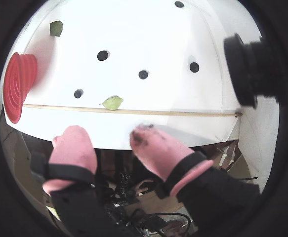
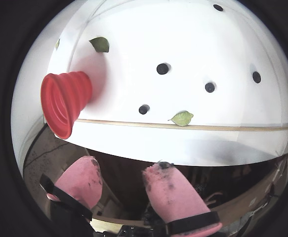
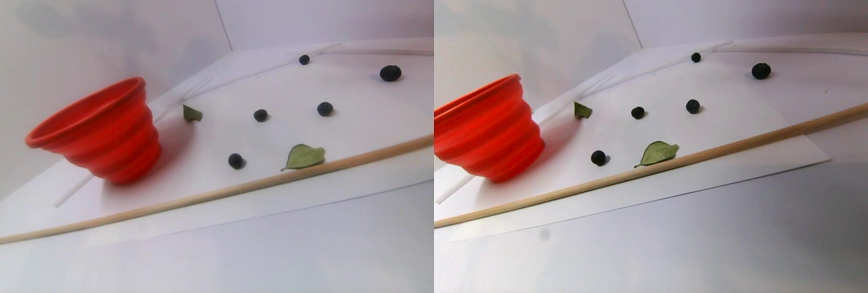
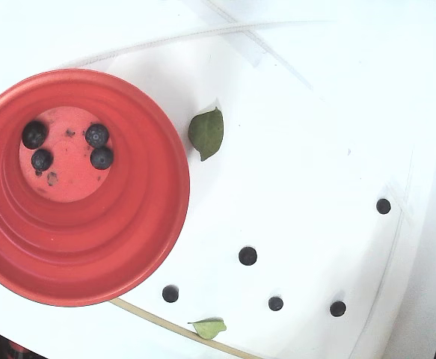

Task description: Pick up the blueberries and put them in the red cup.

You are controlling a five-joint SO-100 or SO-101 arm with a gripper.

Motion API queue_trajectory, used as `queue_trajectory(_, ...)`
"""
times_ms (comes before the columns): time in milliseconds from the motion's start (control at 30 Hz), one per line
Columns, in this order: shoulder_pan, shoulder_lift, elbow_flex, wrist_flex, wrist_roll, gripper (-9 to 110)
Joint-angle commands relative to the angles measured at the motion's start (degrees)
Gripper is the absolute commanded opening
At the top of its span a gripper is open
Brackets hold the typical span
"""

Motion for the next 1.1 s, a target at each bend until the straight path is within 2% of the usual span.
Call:
queue_trajectory(0, -1.41, 0.88, 0.09, -2.55, -2.72, 16)
queue_trajectory(1067, 0.18, -1.41, 19.86, -28.65, -19.86, 16)
